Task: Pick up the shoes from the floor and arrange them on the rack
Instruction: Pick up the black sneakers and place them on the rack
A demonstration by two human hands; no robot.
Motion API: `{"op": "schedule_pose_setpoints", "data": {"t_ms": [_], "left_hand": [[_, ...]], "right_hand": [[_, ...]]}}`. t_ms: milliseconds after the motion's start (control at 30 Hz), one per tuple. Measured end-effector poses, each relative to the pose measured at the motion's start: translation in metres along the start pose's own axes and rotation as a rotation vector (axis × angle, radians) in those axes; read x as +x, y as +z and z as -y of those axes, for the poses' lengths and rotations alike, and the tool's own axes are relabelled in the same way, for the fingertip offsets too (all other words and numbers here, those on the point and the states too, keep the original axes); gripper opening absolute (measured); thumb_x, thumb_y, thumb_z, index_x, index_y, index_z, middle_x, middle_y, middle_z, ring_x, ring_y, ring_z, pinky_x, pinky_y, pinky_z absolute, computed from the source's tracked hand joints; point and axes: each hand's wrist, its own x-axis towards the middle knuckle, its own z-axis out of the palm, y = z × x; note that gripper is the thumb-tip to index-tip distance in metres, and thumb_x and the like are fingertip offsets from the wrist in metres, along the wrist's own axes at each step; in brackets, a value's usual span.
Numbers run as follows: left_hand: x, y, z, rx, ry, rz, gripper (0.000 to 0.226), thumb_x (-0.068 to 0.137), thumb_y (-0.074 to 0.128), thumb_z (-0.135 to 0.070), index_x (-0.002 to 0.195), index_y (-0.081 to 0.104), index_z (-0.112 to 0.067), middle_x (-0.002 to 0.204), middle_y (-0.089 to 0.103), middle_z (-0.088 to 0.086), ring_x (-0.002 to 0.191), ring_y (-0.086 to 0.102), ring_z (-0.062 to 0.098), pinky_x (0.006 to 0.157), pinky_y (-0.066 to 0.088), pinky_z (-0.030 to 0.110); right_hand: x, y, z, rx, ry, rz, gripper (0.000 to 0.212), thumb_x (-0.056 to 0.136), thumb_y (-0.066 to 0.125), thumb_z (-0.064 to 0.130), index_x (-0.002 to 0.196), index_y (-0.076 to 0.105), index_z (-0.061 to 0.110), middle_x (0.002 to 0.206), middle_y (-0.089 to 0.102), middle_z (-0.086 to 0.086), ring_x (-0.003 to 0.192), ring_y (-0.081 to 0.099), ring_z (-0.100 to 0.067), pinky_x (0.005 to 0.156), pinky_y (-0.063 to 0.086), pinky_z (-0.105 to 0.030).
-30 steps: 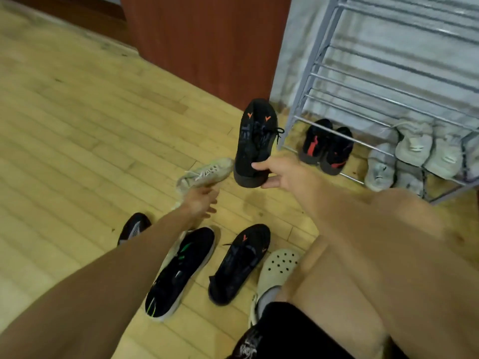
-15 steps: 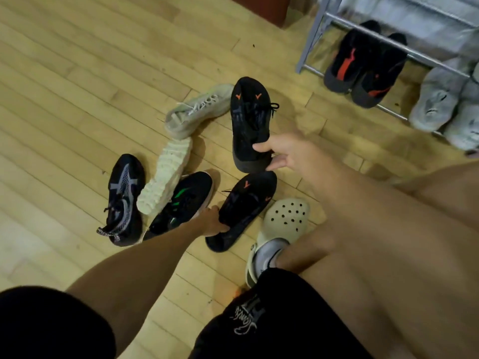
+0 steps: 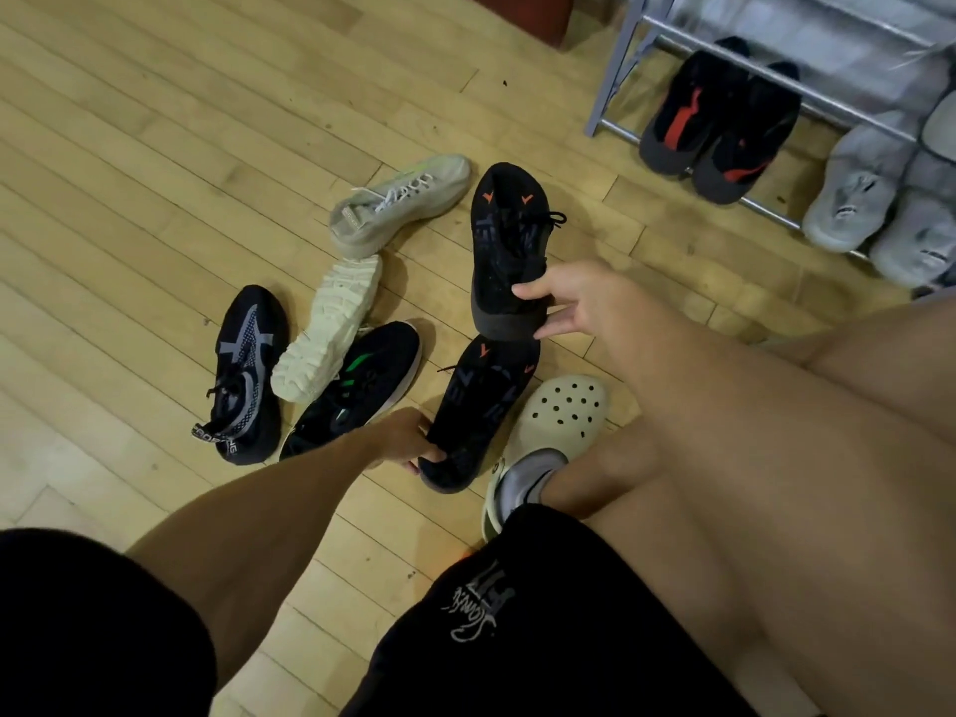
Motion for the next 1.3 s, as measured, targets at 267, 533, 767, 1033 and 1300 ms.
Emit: {"op": "schedule_pose_setpoints", "data": {"t_ms": [267, 533, 767, 1033, 1300], "left_hand": [[-0.046, -0.057, -0.029, -0.252, 0.099, -0.185, 0.032, 0.08, 0.073, -0.011, 0.106, 0.066, 0.007, 0.088, 0.064, 0.016, 0.072, 0.063, 0.025, 0.08, 0.057, 0.043], [-0.086, -0.108, -0.116, -0.497, 0.342, -0.516, 0.046, 0.075, 0.079, -0.016, 0.111, 0.064, 0.006, 0.099, 0.071, 0.017, 0.079, 0.071, 0.032, 0.067, 0.062, 0.041], [-0.095, -0.1, -0.226, -0.497, 0.531, -0.409, 0.059, 0.076, 0.077, -0.008, 0.128, 0.052, 0.003, 0.099, 0.068, 0.018, 0.08, 0.069, 0.029, 0.061, 0.059, 0.034], [-0.048, -0.071, -0.362, -0.457, 0.576, -0.334, 0.048, 0.073, 0.08, -0.009, 0.116, 0.06, -0.005, 0.101, 0.071, 0.017, 0.071, 0.069, 0.028, 0.056, 0.058, 0.034], [0.027, -0.068, -0.481, -0.467, 0.613, -0.33, 0.039, 0.077, 0.076, -0.005, 0.112, 0.06, -0.007, 0.107, 0.07, 0.02, 0.08, 0.07, 0.033, 0.066, 0.06, 0.043]], "right_hand": [[-0.045, 0.013, 0.029, 0.106, -0.185, 0.014, 0.057, 0.069, 0.082, 0.001, 0.121, 0.058, -0.003, 0.114, 0.063, -0.013, 0.107, 0.064, -0.038, 0.076, 0.06, -0.046], [-0.086, -0.043, 0.058, 0.139, -0.303, -0.162, 0.054, 0.074, 0.079, -0.001, 0.123, 0.057, -0.003, 0.125, 0.061, -0.015, 0.108, 0.064, -0.04, 0.083, 0.057, -0.049], [-0.101, -0.127, 0.065, 0.244, -0.262, -0.293, 0.02, 0.082, 0.071, -0.001, 0.096, 0.057, 0.004, 0.097, 0.06, -0.01, 0.088, 0.061, -0.029, 0.073, 0.053, -0.041], [-0.05, -0.23, 0.078, 0.319, -0.233, -0.456, 0.031, 0.08, 0.075, 0.004, 0.107, 0.062, 0.0, 0.09, 0.062, -0.009, 0.068, 0.061, -0.026, 0.037, 0.055, -0.033], [0.048, -0.302, 0.109, 0.476, -0.292, -0.493, 0.029, 0.077, 0.078, 0.007, 0.102, 0.066, -0.001, 0.101, 0.071, -0.015, 0.09, 0.071, -0.031, 0.043, 0.055, -0.03]]}}
